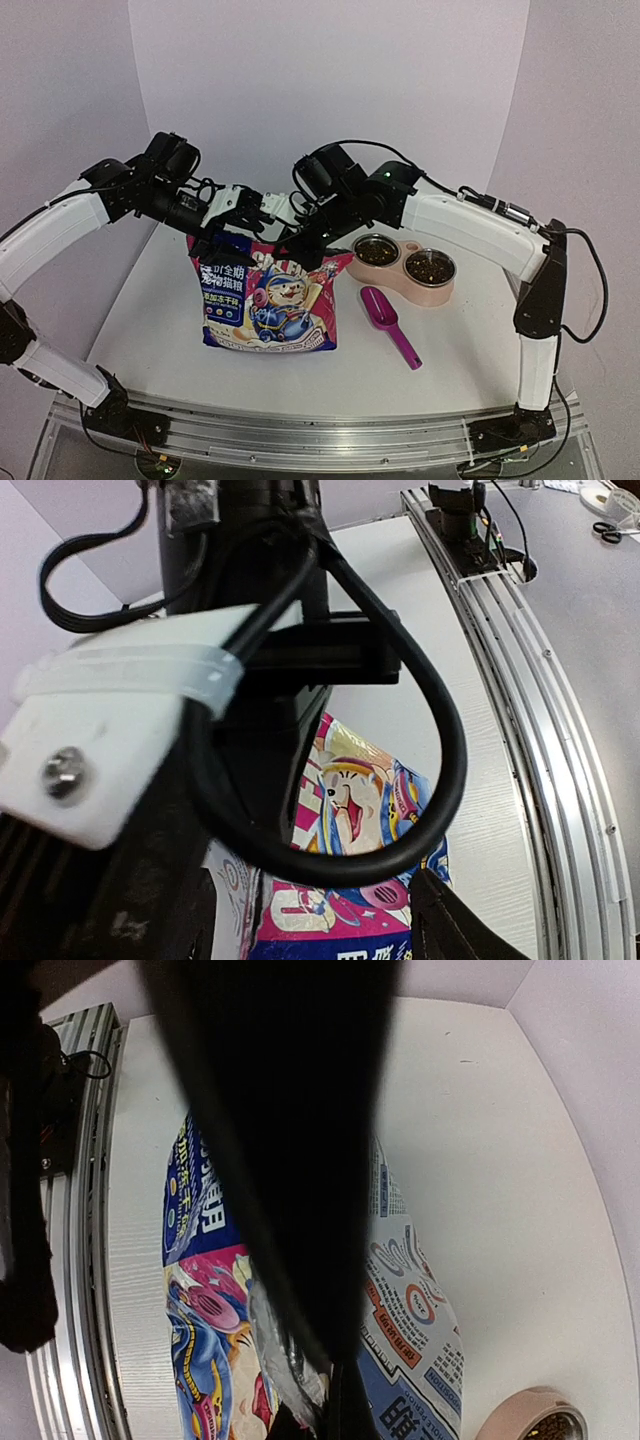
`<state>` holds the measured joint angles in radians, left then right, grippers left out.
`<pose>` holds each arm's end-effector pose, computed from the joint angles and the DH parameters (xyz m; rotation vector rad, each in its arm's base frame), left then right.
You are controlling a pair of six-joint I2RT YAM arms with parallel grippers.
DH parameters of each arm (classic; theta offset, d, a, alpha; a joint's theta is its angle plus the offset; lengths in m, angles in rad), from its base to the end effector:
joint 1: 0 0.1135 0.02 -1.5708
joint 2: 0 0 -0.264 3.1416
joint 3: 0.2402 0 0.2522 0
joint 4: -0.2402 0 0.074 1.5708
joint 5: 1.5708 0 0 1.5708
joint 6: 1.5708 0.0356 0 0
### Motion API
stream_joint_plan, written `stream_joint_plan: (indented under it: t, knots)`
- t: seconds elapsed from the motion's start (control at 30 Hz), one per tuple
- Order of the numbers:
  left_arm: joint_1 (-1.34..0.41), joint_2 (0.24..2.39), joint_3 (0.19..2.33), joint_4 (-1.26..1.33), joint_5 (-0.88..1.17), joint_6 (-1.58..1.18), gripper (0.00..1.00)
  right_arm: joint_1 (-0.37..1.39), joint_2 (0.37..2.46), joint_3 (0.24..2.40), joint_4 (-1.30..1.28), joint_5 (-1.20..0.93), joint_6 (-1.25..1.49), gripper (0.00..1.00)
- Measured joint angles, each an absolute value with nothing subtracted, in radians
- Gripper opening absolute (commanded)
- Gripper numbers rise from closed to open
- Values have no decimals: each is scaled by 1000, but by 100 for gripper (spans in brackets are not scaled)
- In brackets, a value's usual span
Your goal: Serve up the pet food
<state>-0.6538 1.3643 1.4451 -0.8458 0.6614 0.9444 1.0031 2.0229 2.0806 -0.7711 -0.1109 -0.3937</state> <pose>0.2080 -0.1869 0.3808 1.7937 1.2979 -0.6090 0.2435 0.3892 0.3534 -1.5355 1.7375 0.4406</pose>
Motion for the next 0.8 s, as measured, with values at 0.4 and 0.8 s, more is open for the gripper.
stream_joint_plan:
  t: [0.4, 0.8]
  knots:
    - [-688, 1399, 1319, -613, 544, 867, 31, 986, 1952, 1907, -613, -167, -332, 0]
    - [-696, 1392, 1300, -555, 513, 996, 0, 982, 1922, 1848, -530, -159, -327, 0]
